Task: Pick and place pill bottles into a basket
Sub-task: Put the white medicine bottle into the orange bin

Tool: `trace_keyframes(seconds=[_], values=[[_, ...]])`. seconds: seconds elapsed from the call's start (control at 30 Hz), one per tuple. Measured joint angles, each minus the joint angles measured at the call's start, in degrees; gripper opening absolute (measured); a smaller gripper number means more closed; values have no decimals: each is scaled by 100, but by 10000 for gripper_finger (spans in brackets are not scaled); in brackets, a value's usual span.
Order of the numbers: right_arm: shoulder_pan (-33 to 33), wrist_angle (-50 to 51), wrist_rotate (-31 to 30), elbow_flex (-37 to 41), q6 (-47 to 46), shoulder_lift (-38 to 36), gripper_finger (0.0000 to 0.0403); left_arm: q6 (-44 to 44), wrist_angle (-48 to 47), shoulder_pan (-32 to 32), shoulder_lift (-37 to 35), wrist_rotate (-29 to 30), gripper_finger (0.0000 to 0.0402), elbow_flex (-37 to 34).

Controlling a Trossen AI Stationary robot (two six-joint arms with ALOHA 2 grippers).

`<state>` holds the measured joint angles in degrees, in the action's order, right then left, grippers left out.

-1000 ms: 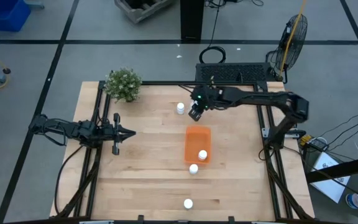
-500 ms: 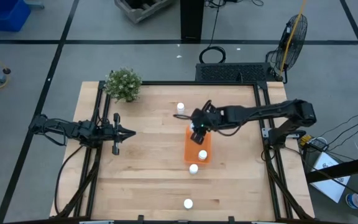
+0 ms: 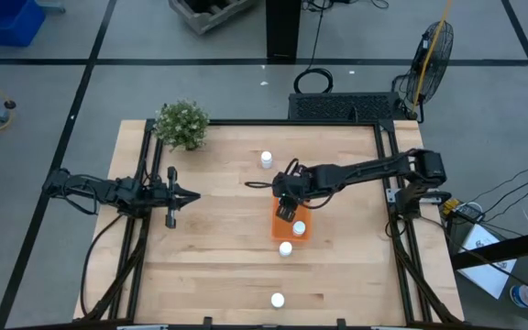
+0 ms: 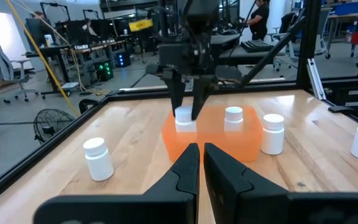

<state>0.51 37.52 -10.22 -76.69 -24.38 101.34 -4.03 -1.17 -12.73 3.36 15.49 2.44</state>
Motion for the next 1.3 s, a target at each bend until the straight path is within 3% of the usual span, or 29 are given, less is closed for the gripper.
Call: trace_keyframes(seconds=[0.8,1.3], values=[[9,-918,262,525,-161,149,165,0,14,2,1,2,31,1],[11,-907,285,540,-4,-86,247,0,8,1,2,2,31,0]])
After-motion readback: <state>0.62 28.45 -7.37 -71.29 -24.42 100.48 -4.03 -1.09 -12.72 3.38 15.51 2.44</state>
